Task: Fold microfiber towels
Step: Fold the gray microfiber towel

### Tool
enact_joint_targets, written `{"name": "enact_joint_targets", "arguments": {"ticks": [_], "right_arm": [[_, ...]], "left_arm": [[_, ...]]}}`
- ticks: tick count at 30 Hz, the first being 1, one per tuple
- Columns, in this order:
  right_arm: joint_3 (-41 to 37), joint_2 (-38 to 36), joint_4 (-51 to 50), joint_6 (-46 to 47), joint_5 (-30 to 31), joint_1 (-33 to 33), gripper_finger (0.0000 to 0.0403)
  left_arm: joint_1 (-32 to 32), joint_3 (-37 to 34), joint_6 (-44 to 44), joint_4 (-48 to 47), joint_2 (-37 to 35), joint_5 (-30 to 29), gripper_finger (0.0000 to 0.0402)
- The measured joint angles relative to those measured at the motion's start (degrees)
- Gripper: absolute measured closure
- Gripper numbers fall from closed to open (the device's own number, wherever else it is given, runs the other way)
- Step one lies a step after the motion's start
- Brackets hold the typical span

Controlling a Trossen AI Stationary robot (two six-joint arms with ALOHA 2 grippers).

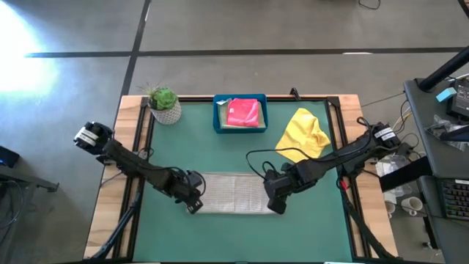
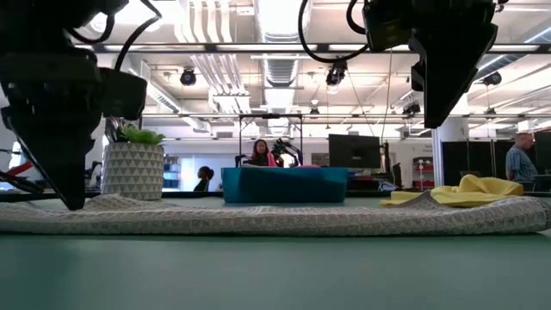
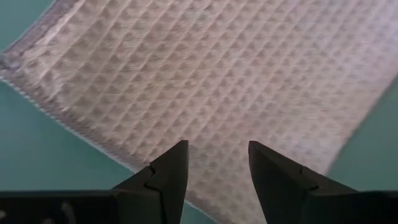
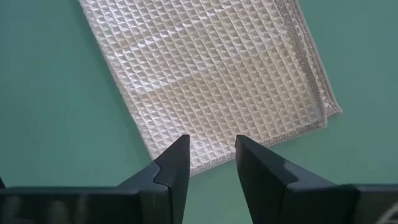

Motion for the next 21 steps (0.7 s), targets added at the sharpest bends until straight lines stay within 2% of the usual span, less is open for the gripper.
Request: {"name": "enact_joint_targets", "arguments": {"ticks": [10, 15, 21], "right_arm": [[-0.08, 0.04, 0.07, -0.09, 0.11, -0.02, 0.0285], [-0.08, 0.04, 0.20, -0.07, 0.11, -0.02, 0.0286], [-0.10, 0.04, 0.22, 0.31, 0.11, -0.02, 0.0287]], "left_arm": [[4.80, -3.55, 0.42, 0.71, -0.07, 0.38, 0.0250], [8.54, -4.85, 4.26, -0.01, 0.00, -0.45, 0.0250], [15.14, -4.94, 10.23, -5.52, 0.07, -5.74, 0.0250]]}}
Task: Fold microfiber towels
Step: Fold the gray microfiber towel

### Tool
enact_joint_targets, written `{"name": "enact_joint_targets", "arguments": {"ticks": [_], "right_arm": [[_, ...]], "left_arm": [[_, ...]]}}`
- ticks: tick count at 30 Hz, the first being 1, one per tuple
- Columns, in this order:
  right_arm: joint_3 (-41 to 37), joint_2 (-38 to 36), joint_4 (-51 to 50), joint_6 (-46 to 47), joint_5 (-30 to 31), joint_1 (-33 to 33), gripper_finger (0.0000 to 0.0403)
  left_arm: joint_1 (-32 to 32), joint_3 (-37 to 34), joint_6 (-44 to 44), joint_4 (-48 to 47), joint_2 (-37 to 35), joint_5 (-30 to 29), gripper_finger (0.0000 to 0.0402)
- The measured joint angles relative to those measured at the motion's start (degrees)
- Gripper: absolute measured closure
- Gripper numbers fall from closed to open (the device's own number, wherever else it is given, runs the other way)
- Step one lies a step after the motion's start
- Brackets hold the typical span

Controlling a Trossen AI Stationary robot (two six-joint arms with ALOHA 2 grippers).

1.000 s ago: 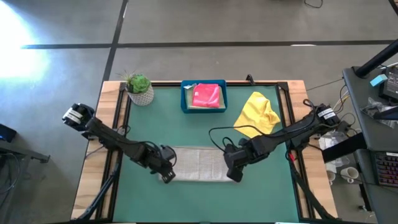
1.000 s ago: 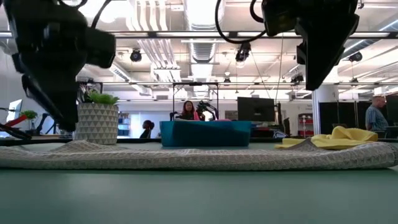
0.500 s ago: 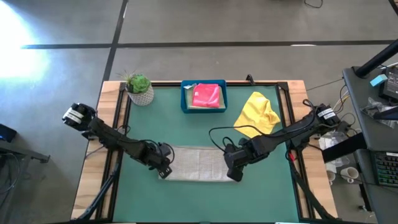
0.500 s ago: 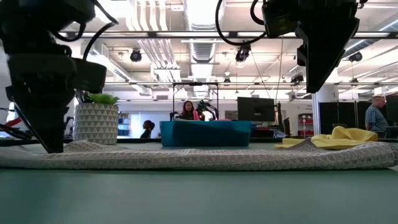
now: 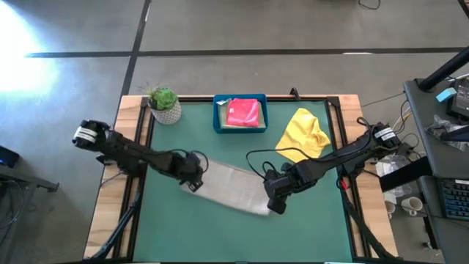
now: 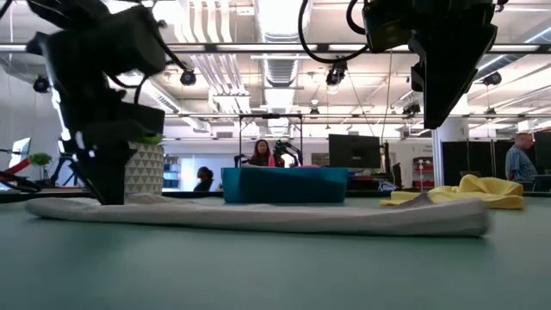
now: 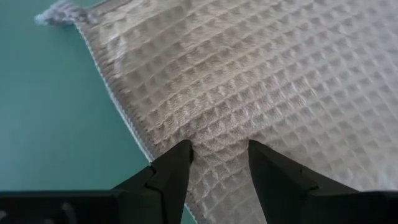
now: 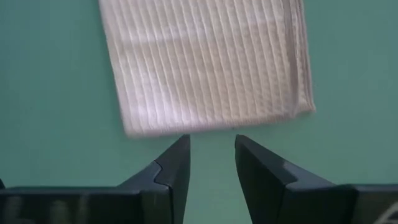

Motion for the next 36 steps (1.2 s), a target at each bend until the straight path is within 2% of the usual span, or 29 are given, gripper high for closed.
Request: {"name": "enact_joint_targets", "arguments": {"ticks": [7, 13, 16, 21, 26, 30, 36], "right_arm": [[-0.02, 0.02, 0.02, 1.14, 0.00, 0.00, 0.0287], [-0.02, 0.02, 0.02, 1.16, 0.00, 0.02, 0.0287], [-0.02, 0.02, 0.02, 1.20, 0.00, 0.02, 0.0287], [-0.02, 0.04, 0.02, 1.25, -0.02, 0.02, 0.0287], [-0.04, 0.04, 0.04, 1.22, -0.02, 0.02, 0.0287], [-0.13, 0.04, 0.02, 1.13, 0.00, 0.02, 0.0287], [-0.48, 0.04, 0.01, 1.08, 0.83, 0.02, 0.0287]], "left_arm": [[9.09, -0.07, 9.53, -3.04, 0.04, -2.67, 0.0249], [13.87, 1.28, 14.52, -6.24, 0.07, -6.01, 0.0250], [14.19, 3.21, 15.62, -12.00, -0.13, -8.39, 0.0250], [13.52, 8.92, 15.30, -17.35, -1.62, -8.92, 0.0250], [10.02, 14.95, 12.32, -16.17, -2.56, -8.75, 0.0250], [5.13, 19.03, 12.29, -8.06, -1.83, -8.64, 0.0250], [-1.23, 19.62, 12.33, 14.04, -0.32, -8.70, 0.0250]]}}
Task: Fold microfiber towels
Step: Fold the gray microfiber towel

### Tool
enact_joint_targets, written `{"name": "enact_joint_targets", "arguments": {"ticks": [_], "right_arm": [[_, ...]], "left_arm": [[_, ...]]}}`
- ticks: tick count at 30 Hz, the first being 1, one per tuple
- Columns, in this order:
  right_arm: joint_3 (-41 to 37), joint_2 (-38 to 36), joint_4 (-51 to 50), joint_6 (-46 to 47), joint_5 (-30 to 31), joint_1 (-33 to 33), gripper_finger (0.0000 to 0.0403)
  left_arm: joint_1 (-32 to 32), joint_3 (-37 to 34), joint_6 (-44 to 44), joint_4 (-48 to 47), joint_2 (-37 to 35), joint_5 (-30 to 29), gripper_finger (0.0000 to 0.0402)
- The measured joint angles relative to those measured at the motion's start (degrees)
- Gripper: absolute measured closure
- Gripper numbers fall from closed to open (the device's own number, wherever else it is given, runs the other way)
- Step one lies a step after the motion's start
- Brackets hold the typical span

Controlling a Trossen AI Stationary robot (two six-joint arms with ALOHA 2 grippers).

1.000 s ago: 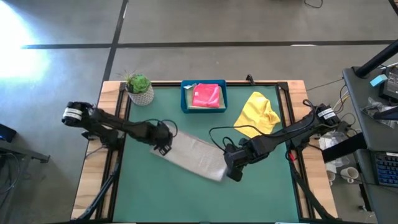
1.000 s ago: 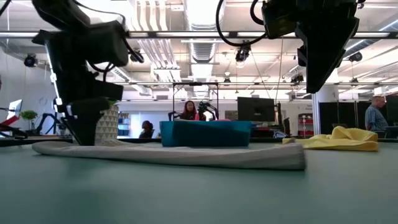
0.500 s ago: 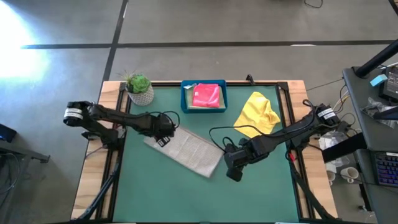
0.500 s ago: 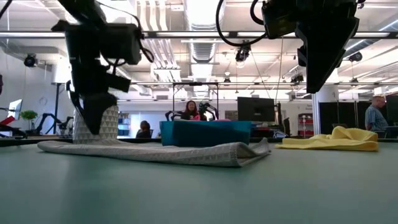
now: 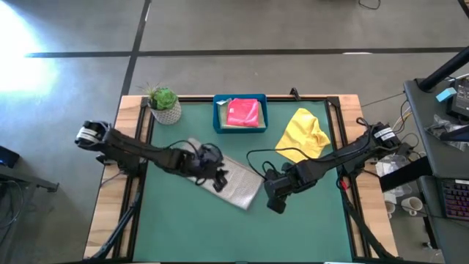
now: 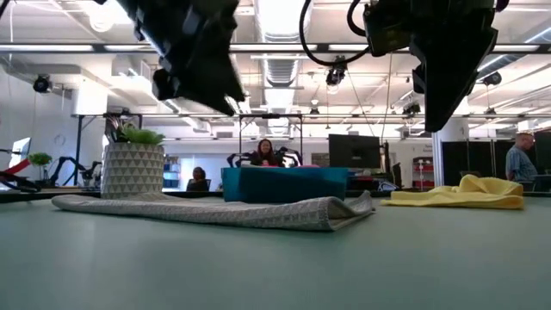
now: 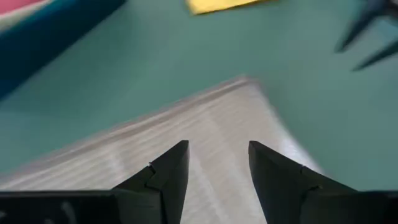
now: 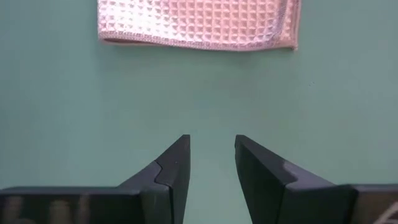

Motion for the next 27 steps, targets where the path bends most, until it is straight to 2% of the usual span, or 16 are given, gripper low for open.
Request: {"name": "enact_joint_targets", "arguments": {"ticks": [3, 6, 18, 27], "right_arm": [[-0.07, 0.00, 0.07, 0.00, 0.61, 0.00, 0.0287], [-0.11, 0.00, 0.26, -0.01, 0.63, 0.00, 0.0287], [-0.39, 0.00, 0.56, -0.03, 0.66, 0.00, 0.0287], [-0.74, 0.00, 0.96, -0.01, 0.69, 0.00, 0.0287]], "left_arm": [[-1.82, 0.05, 0.02, 8.26, 2.46, -0.09, 0.0250], [-3.19, 0.20, -0.04, 10.85, 6.02, -0.20, 0.0250], [-8.11, 8.41, -0.01, 11.29, 22.33, 0.44, 0.0250], [-8.54, 10.74, 0.00, 10.84, 26.61, 2.13, 0.0250]]}}
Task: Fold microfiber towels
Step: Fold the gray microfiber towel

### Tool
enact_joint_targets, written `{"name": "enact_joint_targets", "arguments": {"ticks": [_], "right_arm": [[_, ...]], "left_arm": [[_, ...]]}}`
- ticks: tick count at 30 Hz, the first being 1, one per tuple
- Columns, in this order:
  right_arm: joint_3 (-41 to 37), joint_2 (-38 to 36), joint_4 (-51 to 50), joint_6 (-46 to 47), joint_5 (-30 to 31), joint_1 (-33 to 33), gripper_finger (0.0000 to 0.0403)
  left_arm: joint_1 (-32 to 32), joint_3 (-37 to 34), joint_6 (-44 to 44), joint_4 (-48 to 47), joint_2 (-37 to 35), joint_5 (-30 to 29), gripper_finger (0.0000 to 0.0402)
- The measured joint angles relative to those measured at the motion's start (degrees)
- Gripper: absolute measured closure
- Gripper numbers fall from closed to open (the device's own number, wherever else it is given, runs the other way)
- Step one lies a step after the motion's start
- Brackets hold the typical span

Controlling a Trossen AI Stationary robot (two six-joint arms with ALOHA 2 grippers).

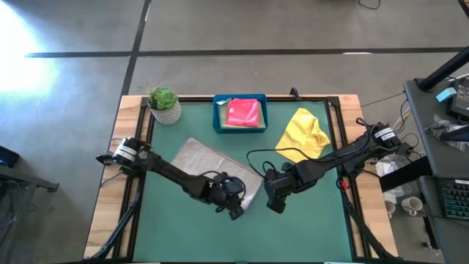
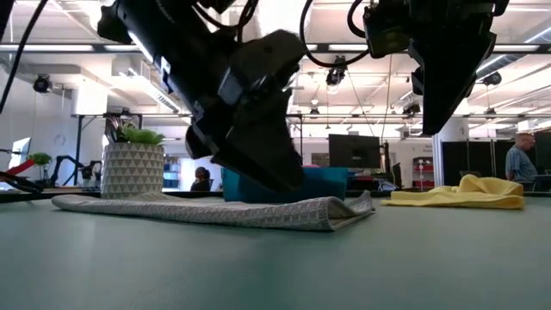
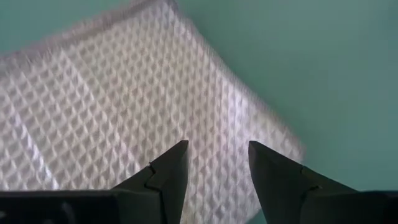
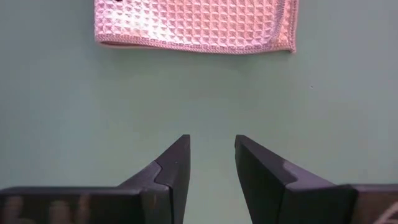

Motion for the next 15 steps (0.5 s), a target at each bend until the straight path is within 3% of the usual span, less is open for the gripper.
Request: {"name": "enact_joint_targets", "arguments": {"ticks": [11, 15], "right_arm": [[-0.17, 0.00, 0.43, -0.10, 0.00, 0.00, 0.0287], [-0.24, 0.00, 0.52, -0.13, 0.00, 0.00, 0.0287]], "left_arm": [[-0.66, -0.27, 0.17, -5.99, 2.12, 3.93, 0.0250], [-2.55, -0.22, 1.69, -12.21, 1.45, 6.19, 0.0250]]}}
